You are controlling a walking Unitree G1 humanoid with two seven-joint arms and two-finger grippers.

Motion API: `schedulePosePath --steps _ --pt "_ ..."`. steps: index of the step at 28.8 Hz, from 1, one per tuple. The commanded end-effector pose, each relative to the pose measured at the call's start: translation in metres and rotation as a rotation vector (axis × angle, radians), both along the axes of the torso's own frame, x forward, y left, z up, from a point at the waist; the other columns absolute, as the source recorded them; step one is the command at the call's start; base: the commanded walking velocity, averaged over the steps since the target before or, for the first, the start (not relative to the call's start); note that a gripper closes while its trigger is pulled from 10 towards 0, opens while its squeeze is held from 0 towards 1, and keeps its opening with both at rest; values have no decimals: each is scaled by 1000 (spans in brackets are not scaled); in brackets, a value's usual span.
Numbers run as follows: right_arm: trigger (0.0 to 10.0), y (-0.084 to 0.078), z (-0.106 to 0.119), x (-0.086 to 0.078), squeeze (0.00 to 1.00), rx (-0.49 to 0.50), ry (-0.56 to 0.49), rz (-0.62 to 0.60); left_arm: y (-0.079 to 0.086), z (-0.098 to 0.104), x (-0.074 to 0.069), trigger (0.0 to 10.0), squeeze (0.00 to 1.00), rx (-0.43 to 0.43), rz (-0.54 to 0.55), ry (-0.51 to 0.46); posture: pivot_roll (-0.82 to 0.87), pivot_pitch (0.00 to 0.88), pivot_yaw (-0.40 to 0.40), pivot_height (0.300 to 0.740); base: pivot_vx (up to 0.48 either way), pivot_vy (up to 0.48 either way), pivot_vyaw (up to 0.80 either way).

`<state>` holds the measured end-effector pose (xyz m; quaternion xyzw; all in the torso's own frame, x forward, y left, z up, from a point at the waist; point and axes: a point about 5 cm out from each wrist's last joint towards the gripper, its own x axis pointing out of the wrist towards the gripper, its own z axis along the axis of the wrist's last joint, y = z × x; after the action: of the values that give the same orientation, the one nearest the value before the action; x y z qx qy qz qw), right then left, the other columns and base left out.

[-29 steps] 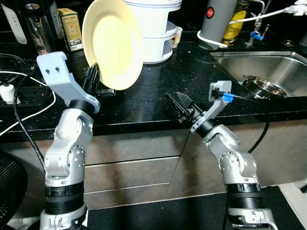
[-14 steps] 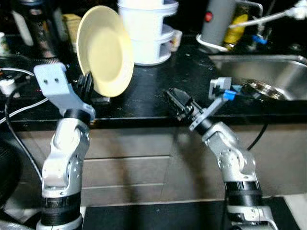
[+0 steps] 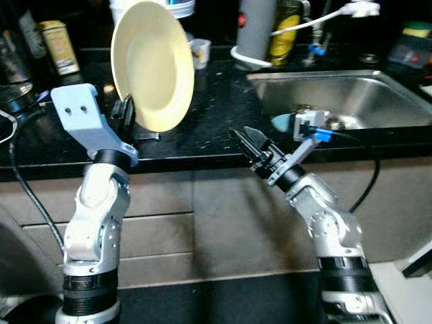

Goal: Kitchen organization

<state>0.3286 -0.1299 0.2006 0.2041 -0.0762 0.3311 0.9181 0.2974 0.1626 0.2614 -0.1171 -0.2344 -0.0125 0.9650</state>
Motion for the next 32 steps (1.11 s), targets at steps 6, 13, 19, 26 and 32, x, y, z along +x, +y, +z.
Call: schedulePosePath --steps 6,13,19,26,32 --pt "10000 4 -4 -1 0 -2 18 23 5 -6 2 10000 0 33 32 25 21 0 -59 740 0 0 0" --pt "10000 5 -5 0 0 7 21 24 4 -3 3 10000 0 54 29 11 23 0 -56 740 317 0 0" --pt "10000 5 -3 0 0 37 20 26 2 2 3 10000 0 57 17 -6 24 0 -51 740 360 0 0" --pt "10000 4 -2 -1 0 64 19 33 1 6 3 10000 0 59 10 -18 23 0 -45 740 367 0 0" --pt "10000 4 -2 0 0 69 20 35 0 7 3 10000 0 61 8 -23 23 0 -41 740 369 0 0"
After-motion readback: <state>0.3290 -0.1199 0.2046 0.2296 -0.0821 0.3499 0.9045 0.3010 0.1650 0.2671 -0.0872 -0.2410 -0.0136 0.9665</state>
